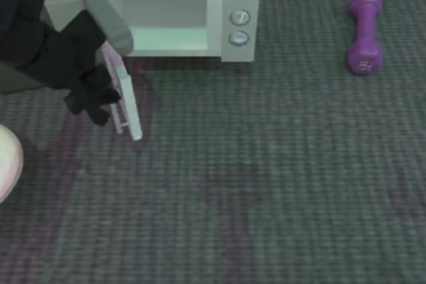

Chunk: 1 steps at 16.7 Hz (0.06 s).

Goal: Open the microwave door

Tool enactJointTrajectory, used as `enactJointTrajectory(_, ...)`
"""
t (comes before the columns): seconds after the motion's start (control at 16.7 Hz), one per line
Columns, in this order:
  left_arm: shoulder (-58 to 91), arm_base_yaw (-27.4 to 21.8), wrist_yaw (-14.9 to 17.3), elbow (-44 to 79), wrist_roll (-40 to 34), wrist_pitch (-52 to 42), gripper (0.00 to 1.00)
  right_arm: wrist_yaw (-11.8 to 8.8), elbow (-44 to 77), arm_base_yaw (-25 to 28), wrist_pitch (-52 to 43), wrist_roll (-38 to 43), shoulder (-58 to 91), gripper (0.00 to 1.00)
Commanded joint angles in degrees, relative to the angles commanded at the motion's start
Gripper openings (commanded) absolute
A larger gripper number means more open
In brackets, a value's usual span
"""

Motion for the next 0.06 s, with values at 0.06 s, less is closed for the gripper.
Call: enactJointTrajectory(0.06,0.00,0.00,0.00,0.00,0.00,0.00,0.00,0.00,0.00,0.00,0.00,0.00,0.00,1.00)
